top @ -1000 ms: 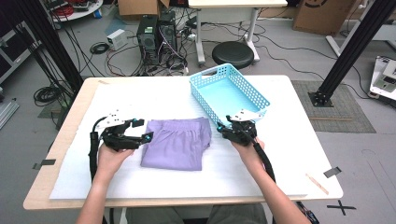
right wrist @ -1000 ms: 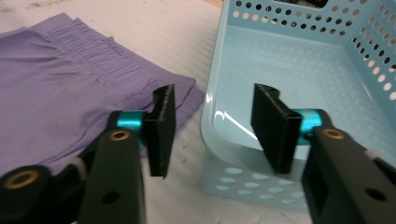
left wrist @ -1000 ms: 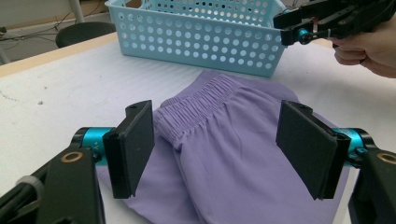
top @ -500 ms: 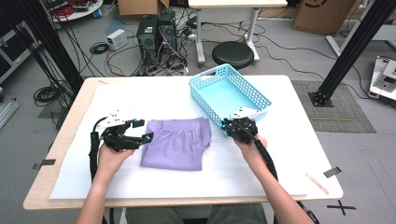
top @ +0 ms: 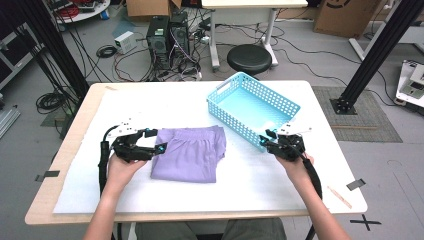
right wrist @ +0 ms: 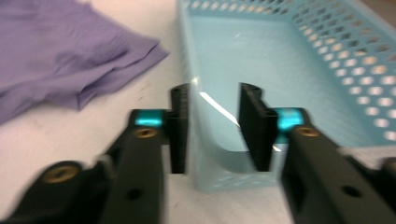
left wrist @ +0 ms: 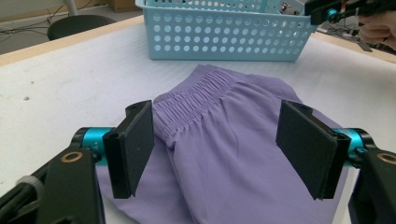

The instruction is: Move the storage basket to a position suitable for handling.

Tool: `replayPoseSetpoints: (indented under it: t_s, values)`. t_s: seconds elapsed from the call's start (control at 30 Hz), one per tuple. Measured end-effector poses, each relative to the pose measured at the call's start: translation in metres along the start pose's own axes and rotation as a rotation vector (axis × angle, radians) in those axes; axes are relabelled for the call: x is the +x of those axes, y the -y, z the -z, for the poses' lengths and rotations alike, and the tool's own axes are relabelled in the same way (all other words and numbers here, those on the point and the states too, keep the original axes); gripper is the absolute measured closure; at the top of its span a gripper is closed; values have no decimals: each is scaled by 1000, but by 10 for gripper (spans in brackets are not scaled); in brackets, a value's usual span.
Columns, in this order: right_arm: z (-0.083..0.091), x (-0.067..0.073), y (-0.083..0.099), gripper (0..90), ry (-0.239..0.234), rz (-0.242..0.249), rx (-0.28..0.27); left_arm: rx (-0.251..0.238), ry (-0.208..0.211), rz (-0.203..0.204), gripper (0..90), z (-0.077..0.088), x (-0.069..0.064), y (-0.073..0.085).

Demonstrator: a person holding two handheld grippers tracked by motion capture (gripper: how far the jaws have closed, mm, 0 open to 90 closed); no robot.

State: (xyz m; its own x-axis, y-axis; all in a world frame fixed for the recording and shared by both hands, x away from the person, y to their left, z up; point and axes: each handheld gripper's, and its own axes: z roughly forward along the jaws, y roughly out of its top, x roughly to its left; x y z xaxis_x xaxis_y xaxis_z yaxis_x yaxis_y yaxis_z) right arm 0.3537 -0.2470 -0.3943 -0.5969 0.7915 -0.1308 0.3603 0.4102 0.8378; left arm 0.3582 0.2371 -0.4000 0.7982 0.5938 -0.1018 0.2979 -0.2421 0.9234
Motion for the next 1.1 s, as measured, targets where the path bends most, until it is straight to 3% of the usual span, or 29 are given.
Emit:
replayPoseSetpoints:
  t_s: [0.07,0.17,0.23,0.33,0.37,0.43,0.5,0.6,0.77,1.1]
  values:
    - [8,-4,0,512,63,-51,-42,0,2,-3,280,-1,0,0]
    - [16,-18,1,368,187,-198,-83,1,5,-4,280,-2,-1,0]
    - [15,-28,5,339,238,-292,-98,0,5,-3,280,-1,-1,0]
    - [5,-39,11,298,298,-394,-63,-6,4,-2,280,0,0,-1]
    - [1,-40,13,297,299,-408,-52,-8,4,-3,280,0,0,-1]
    - [-6,-41,15,297,304,-420,-35,-9,2,-1,280,1,1,-1]
    - [-12,-41,16,312,276,-440,-19,-11,2,4,280,2,1,0]
    - [-15,-39,13,322,288,-423,-12,-10,2,5,280,2,1,0]
    - [-20,-42,10,344,265,-413,-16,-3,4,1,280,1,0,0]
    - [-54,-42,-13,413,221,-317,-8,-3,-5,5,280,3,1,2]
